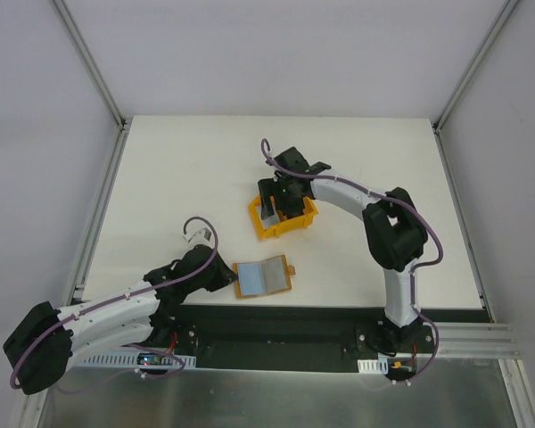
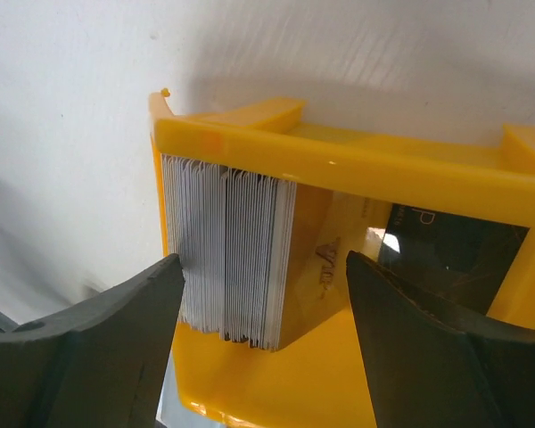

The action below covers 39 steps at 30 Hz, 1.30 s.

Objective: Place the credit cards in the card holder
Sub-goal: Pick up the credit card from the storage box.

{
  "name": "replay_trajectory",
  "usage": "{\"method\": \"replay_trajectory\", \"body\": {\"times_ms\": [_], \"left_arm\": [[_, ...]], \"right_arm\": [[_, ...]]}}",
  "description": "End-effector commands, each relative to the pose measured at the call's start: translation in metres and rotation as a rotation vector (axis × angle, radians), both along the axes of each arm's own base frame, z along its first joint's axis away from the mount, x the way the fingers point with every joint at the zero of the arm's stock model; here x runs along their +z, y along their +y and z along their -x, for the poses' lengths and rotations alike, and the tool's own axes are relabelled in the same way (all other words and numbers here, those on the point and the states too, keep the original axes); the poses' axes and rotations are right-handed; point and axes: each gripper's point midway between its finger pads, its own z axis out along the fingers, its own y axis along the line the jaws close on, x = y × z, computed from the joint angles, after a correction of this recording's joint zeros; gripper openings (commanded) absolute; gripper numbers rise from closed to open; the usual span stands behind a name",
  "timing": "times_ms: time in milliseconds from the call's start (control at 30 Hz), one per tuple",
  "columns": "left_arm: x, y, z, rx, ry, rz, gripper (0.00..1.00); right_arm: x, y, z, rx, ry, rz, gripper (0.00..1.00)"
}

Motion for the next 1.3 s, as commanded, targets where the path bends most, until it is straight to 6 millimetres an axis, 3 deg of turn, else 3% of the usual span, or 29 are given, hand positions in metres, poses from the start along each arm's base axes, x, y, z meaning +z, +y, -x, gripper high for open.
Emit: {"method": "replay_trajectory", "body": {"times_ms": [0, 267, 533, 800, 900, 1267], "left_arm": [[0.013, -0.005, -0.010, 0.003, -0.046, 0.000, 0.00], [0.013, -0.006, -0.010, 0.000, -0.043, -0.002, 0.00], [0.013, -0.006, -0.010, -0.004, -0.040, -0.003, 0.00], [0.013, -0.006, -0.011, -0.002, -0.040, -0.003, 0.00], [0.012, -0.007, -0.010, -0.008, -0.036, -0.005, 0.00], [0.011, -0.007, -0.010, -0.012, -0.035, -0.008, 0.00]], "right_arm": [[0.010, 0.013, 0.003, 0.046, 0.029, -0.069, 0.76], [0.023, 0.017, 0.006, 0.057, 0.005, -0.123, 0.63], [0.025, 0.022, 0.008, 0.056, 0.058, -0.194, 0.62], [0.033, 0.025, 0.008, 0.058, 0.055, -0.231, 0.46], [0.034, 0.025, 0.008, 0.057, 0.057, -0.237, 0.34], [0.044, 0.028, 0.008, 0.063, 0.045, -0.267, 0.20]]}}
